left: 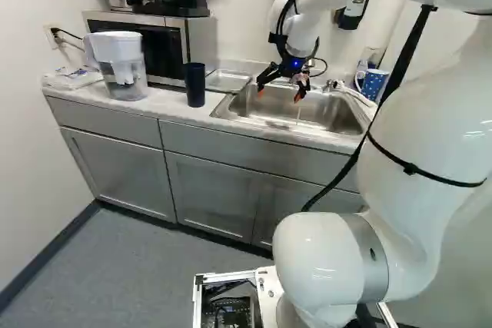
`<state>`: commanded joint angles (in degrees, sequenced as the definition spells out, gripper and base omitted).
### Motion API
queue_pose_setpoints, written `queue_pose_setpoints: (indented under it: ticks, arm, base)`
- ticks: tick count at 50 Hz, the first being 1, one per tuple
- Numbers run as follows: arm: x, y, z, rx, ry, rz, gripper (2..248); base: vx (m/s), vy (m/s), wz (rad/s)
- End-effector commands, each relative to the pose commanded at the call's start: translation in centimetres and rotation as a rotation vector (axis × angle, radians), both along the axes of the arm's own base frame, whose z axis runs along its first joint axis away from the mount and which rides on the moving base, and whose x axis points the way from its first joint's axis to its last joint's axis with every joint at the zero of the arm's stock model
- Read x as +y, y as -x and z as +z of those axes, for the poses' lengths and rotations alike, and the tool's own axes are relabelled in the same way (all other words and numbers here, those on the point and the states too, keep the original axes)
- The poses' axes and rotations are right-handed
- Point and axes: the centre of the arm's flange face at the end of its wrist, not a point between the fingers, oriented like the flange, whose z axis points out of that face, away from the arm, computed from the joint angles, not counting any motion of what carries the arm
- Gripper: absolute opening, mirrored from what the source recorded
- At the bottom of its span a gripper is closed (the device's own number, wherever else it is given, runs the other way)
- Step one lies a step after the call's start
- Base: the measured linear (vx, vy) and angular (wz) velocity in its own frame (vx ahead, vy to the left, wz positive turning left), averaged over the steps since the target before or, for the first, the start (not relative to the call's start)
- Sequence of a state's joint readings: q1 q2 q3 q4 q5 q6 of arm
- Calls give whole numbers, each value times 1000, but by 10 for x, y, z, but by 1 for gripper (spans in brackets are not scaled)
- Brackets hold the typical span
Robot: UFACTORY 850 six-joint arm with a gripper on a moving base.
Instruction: Rinse the cup and place it in the tray
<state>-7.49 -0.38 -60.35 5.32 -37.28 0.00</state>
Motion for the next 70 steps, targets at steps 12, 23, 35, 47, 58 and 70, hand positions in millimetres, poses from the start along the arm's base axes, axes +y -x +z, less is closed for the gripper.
queue_pose_setpoints:
  ticks: [12,23,35,47,58,70]
  arm:
    - [-22,13,0,0,0,-49,247]
    - [-41,26,0,0,0,-96,247]
    - [-56,33,-1,0,0,-130,247]
    - [-56,33,-1,0,0,-130,247]
    - [-56,33,-1,0,0,-130,247]
    - [-56,33,-1,0,0,-130,247]
  base:
    - [0,0,0]
    - [0,0,0]
    - [0,0,0]
    - [0,0,0]
    - [0,0,0]
    - [0,0,0]
